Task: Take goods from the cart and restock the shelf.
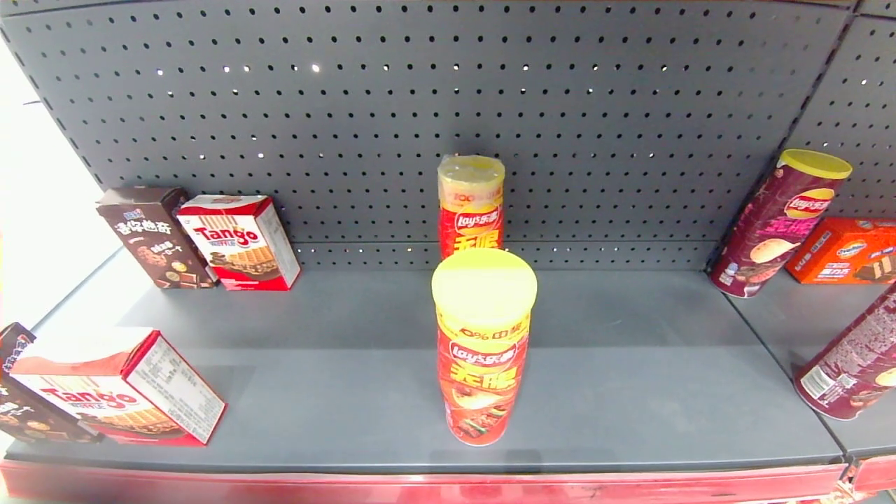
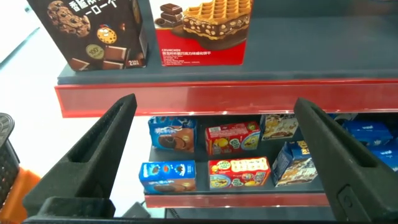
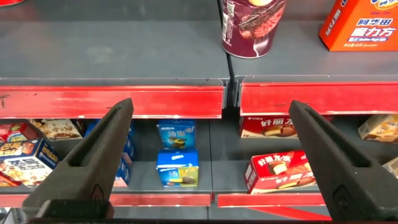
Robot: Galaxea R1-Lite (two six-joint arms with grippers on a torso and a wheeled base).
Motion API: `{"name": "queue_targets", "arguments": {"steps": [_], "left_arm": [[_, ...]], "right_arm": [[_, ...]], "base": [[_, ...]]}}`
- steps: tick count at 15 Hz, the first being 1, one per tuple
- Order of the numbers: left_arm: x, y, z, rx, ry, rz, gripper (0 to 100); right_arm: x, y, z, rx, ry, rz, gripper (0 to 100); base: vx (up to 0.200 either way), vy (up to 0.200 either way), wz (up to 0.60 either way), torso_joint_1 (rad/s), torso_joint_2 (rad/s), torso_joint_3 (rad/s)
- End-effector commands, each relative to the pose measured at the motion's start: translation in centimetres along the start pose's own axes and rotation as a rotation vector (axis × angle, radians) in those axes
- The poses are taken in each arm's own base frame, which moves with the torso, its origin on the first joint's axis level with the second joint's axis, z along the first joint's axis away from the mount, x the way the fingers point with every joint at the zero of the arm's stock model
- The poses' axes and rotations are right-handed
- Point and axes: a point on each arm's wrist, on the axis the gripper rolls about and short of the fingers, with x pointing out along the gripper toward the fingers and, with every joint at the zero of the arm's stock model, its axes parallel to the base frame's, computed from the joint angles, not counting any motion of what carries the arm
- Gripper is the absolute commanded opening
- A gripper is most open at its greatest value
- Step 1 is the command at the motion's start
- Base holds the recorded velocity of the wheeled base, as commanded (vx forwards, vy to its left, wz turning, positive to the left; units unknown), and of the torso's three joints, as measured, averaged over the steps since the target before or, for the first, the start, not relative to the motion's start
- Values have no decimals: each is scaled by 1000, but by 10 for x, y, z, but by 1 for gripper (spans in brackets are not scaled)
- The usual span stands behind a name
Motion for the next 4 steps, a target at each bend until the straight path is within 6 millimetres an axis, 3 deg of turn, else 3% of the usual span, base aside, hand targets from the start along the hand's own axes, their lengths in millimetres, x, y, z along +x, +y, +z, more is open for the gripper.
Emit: {"name": "queue_targets", "arguments": {"steps": [1, 4], "left_arm": [[0, 0, 0, 0, 0, 1, 100], [0, 0, 0, 0, 0, 1, 100]], "right_arm": [[0, 0, 0, 0, -1, 1, 100], [0, 0, 0, 0, 0, 1, 100]], "base": [[0, 0, 0, 0, 0, 0], [0, 0, 0, 0, 0, 0]]}}
